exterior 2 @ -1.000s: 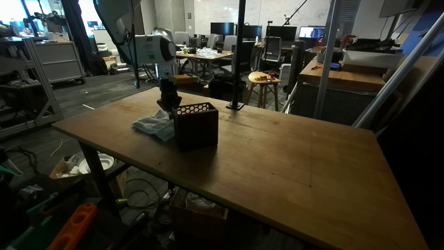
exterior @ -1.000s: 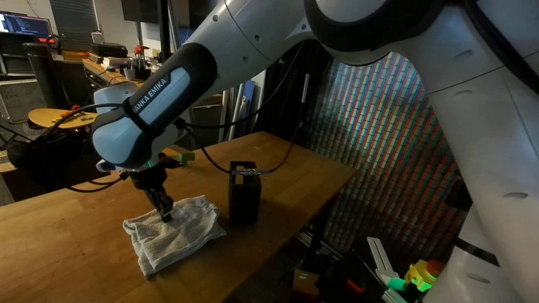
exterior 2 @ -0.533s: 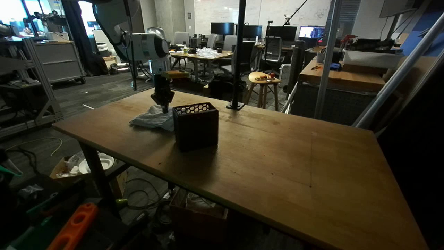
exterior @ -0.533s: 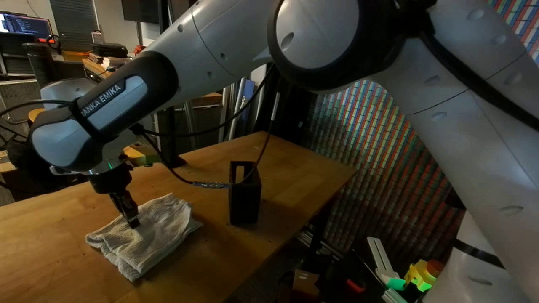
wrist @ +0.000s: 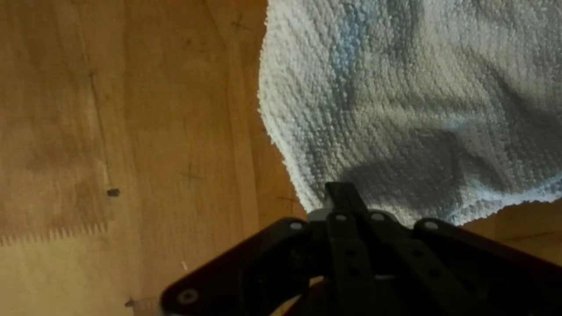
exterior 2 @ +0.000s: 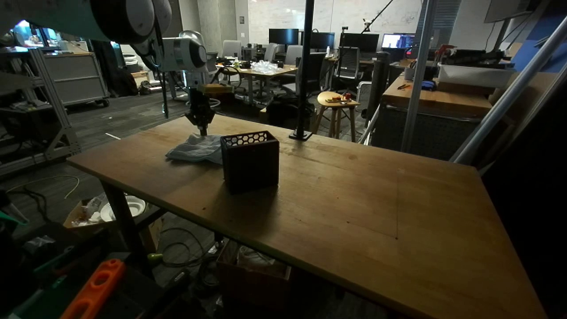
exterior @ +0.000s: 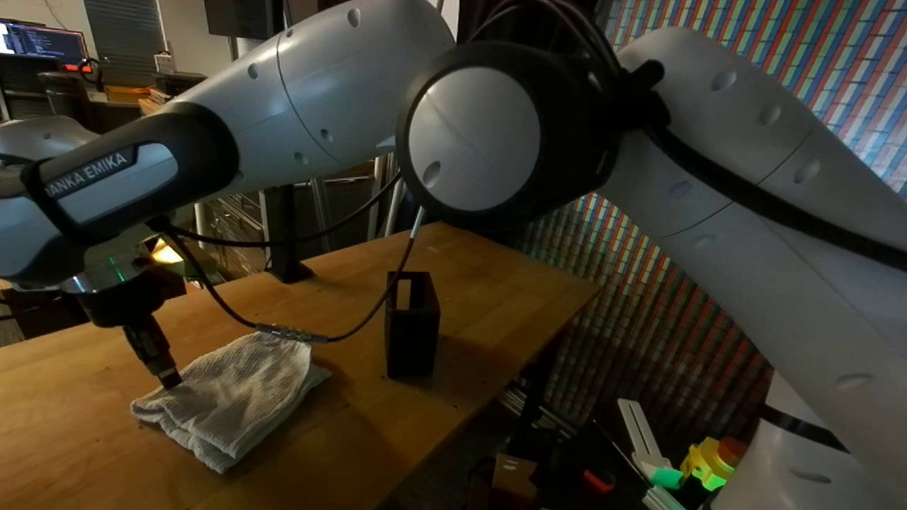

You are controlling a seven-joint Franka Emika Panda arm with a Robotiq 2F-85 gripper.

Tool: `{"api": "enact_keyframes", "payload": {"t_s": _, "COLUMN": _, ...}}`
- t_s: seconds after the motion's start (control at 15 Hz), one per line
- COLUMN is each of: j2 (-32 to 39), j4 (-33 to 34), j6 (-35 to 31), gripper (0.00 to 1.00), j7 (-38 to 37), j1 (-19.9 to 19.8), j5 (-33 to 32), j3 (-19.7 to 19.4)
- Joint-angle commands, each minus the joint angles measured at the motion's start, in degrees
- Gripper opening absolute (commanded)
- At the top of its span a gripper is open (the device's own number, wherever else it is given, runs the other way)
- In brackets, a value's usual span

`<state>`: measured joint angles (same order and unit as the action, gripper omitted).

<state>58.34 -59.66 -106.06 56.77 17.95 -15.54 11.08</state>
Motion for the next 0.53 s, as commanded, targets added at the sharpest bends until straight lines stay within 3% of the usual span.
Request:
{"api": "enact_keyframes", "payload": {"t_s": 0.0, "j2": 3.62, "j4": 8.06, "j6": 4.53, "gripper": 0.0, "j7": -1.75, "j1": 1.3, "j5": 1.69, "j3": -0.51}}
{"api": "enact_keyframes", "payload": {"t_s": 0.47, "j2": 1.1, "j4": 2.37, "j6": 5.01, "gripper": 0.0, "j7": -5.57, "j1": 0.52, "j5": 1.4, "j3": 0.01}}
